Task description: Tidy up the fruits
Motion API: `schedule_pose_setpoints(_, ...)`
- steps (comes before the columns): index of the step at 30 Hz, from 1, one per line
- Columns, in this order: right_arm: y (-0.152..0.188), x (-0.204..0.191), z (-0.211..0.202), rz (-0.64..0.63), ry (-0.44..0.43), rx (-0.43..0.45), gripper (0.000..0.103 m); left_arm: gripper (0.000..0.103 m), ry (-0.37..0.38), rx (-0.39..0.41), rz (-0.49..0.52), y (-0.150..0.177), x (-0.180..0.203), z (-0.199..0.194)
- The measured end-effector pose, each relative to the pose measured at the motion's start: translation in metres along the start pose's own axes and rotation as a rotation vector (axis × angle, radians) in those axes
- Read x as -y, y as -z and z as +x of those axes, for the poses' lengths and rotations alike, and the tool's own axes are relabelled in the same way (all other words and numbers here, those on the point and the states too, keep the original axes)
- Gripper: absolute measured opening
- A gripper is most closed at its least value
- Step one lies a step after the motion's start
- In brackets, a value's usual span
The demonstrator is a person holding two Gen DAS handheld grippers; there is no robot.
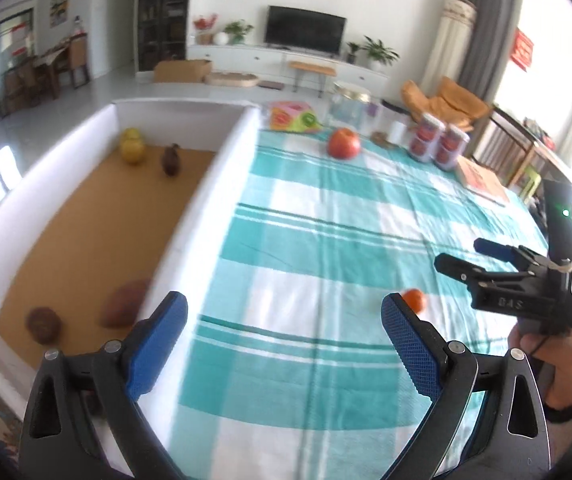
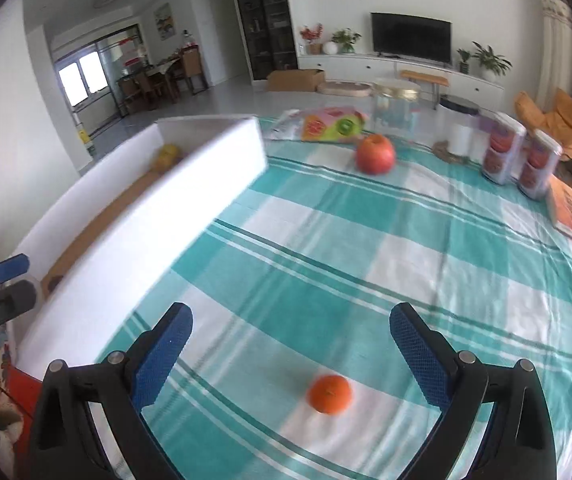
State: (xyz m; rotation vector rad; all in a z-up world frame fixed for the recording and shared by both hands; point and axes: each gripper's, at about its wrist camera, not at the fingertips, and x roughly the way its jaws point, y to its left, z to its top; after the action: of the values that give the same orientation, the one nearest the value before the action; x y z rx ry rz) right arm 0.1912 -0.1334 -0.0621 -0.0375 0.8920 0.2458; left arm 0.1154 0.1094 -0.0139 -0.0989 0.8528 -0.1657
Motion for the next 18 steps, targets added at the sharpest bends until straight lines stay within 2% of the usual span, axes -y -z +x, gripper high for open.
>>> schedule_pose_setpoints(3, 0.049, 0.073, 0.000, 0.074, 0.159, -0.047, 0.099, 0.098, 0.024, -0.085, 0.063, 0.019, 0.034, 0.046)
schedule_pose_setpoints(7, 0.098, 0.125, -0.005, 0.144, 0.242, -0.071, 0.099, 0.098, -0.041, -0.099, 0.114, 0.044, 0.056, 0.086)
schedule_pose_setpoints(11, 0.119, 0.141, -0.011, 0.194, 0.241, -0.047, 0.100, 0.099, -0.101, -0.098, 0.125, 0.051, 0.054, 0.109)
schedule_pose_setpoints(18, 0.115, 0.134, -0.007, 0.190, 0.253, -0.058, 0.103, 0.103, -0.110, -0.085, 0.113, 0.053, 0.051, 0.115)
